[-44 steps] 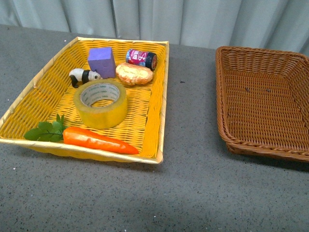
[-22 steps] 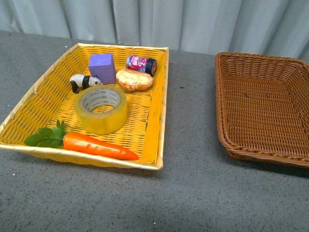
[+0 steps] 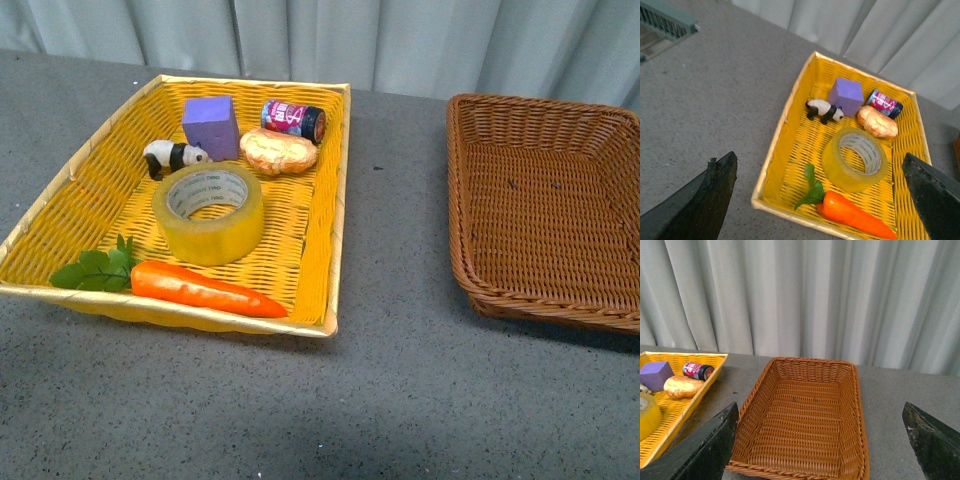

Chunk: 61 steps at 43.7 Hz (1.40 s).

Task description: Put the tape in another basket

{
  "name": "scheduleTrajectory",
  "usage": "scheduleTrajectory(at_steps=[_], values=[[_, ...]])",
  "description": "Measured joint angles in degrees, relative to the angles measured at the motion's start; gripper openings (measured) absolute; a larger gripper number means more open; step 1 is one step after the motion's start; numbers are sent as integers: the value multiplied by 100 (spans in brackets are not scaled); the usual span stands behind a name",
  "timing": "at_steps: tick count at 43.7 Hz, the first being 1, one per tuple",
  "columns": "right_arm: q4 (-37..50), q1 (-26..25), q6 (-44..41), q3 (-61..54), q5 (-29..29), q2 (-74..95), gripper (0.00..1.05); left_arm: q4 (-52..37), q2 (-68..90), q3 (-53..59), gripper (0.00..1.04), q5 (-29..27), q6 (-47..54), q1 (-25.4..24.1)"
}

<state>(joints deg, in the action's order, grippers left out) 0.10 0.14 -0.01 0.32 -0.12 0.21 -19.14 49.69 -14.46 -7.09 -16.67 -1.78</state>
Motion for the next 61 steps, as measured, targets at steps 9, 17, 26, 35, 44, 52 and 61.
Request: scheduleTrajectory(at_steps=[9, 17, 26, 35, 44, 52, 61], values=[[0, 0, 0, 0, 0, 0, 96, -345, 2192, -861, 98, 326, -262, -11], [0, 0, 0, 0, 0, 0, 96, -291, 3895, -1773, 98, 503, -459, 28], [0, 0, 2, 0, 0, 0, 96, -55, 5204, -2730, 98, 922, -269, 203], [0, 0, 0, 0, 0, 0, 96, 155, 5987, -3335, 98, 887, -125, 240], [0, 0, 0, 0, 0, 0, 96, 304, 6402, -3722, 98, 968, -44, 304], [0, 0, 0, 0, 0, 0, 96, 479, 6706, -4074, 98, 927, 122, 407], [0, 0, 0, 0, 0, 0, 96, 719, 6951, -4347, 98, 990, 151, 422]])
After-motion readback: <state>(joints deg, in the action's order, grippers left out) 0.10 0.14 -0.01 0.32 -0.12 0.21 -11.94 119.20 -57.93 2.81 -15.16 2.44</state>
